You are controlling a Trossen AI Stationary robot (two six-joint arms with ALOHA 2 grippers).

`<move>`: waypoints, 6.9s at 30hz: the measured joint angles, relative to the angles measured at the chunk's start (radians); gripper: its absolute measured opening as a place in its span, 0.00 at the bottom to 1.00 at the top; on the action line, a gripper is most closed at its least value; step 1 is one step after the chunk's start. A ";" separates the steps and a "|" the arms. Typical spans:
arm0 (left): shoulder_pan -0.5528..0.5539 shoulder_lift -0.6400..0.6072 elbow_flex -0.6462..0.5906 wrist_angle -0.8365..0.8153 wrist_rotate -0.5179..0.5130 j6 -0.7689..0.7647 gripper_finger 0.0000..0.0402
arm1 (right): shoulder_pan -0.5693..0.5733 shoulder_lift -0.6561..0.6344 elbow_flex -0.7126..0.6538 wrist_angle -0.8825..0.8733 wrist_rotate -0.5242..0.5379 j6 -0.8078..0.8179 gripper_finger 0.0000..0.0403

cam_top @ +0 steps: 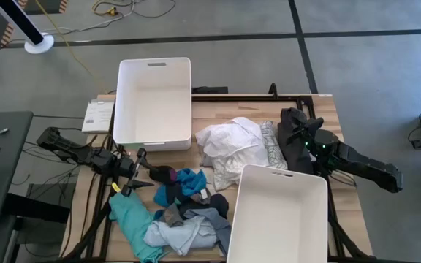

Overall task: Sort clothes
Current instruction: Put the black sock into the top white laundry bin

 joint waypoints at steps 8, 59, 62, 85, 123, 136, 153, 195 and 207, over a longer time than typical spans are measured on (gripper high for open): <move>0.000 0.000 0.000 0.000 0.000 0.000 0.62 | 0.000 0.000 0.000 0.000 0.000 0.000 0.29; 0.000 0.000 0.000 0.000 0.000 0.000 0.62 | 0.000 0.000 0.000 0.000 0.000 0.000 0.29; 0.000 0.000 0.000 0.000 0.000 0.000 0.62 | 0.000 0.000 0.000 0.000 0.000 0.000 0.29; 0.000 0.000 0.000 0.000 0.000 -0.045 0.62 | 0.000 0.000 0.000 0.000 0.000 0.000 0.29; 0.000 0.000 0.000 0.044 -0.005 -0.023 0.62 | 0.000 0.000 0.000 0.001 -0.002 0.273 0.29; 0.000 0.000 0.000 0.063 -0.004 -0.109 0.62 | 0.000 0.000 -0.001 0.011 -0.025 0.298 0.29; 0.002 0.065 0.012 0.009 -0.097 -0.065 0.62 | 0.000 0.000 -0.002 0.288 -0.217 0.195 0.29; -0.006 1.159 0.565 -0.401 -0.291 0.026 0.25 | 0.149 0.000 0.000 0.356 -0.597 0.182 0.29; -0.047 1.159 0.640 -0.456 -0.290 0.036 0.01 | 0.152 0.000 0.000 0.352 -0.595 0.182 0.29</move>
